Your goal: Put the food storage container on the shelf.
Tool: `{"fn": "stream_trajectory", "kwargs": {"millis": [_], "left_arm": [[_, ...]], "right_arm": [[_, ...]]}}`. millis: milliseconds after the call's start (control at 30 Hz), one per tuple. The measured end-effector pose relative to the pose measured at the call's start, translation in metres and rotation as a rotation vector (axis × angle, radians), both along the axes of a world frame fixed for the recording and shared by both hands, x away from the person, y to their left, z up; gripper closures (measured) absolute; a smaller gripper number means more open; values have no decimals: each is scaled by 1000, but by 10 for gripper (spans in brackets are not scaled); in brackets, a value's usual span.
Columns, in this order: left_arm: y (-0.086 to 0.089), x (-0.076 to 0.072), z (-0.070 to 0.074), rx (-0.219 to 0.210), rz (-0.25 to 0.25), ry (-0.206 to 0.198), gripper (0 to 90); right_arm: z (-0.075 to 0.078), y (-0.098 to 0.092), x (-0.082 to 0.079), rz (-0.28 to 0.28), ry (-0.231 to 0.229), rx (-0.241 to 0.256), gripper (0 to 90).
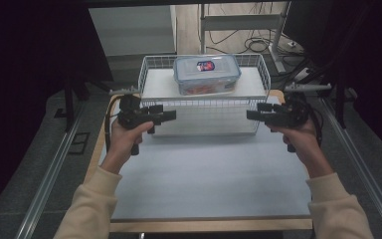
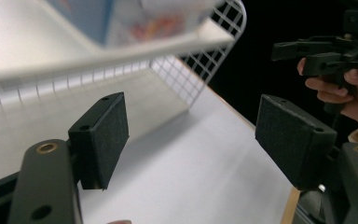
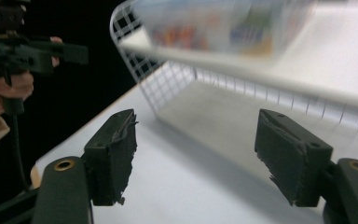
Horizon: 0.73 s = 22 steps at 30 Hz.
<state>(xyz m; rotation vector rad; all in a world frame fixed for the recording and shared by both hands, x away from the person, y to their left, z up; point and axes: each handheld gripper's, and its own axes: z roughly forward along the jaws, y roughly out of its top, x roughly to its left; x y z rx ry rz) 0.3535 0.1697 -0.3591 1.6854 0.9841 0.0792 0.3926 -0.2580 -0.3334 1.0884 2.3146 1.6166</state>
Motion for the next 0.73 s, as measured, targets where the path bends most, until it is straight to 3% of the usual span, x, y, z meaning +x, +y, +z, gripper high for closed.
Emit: {"fn": "stream_trajectory", "kwargs": {"millis": [33, 67, 100, 133, 167, 200, 233, 267, 400, 733], "left_arm": [[0, 0, 0, 0, 0, 0, 253], [-1, -9, -11, 5, -5, 0, 253], [-1, -9, -11, 5, -5, 0, 253], [-1, -14, -17, 18, -10, 4, 253], [-2, -19, -24, 24, -10, 4, 253], [-3, -26, -37, 42, -17, 15, 253], [-3, -26, -37, 42, -17, 15, 253], [-4, -29, -43, 51, -19, 17, 254], [-9, -36, -65, 94, -26, 32, 253], [-8, -40, -72, 101, -28, 29, 242]], "right_arm": [[0, 0, 0, 0, 0, 0, 290], [-14, -3, -10, 12, 4, -11, 286], [-14, -3, -10, 12, 4, -11, 286], [-28, -6, -19, 20, 7, -17, 284], [-28, -6, -19, 20, 7, -17, 284], [-42, -8, -26, 23, 14, -15, 282], [-42, -8, -26, 23, 14, -15, 282], [-55, -9, -31, 33, 26, -16, 280], [-70, -7, -38, 36, 36, -33, 275], [-76, -5, -41, 34, 5, -32, 242]]}}
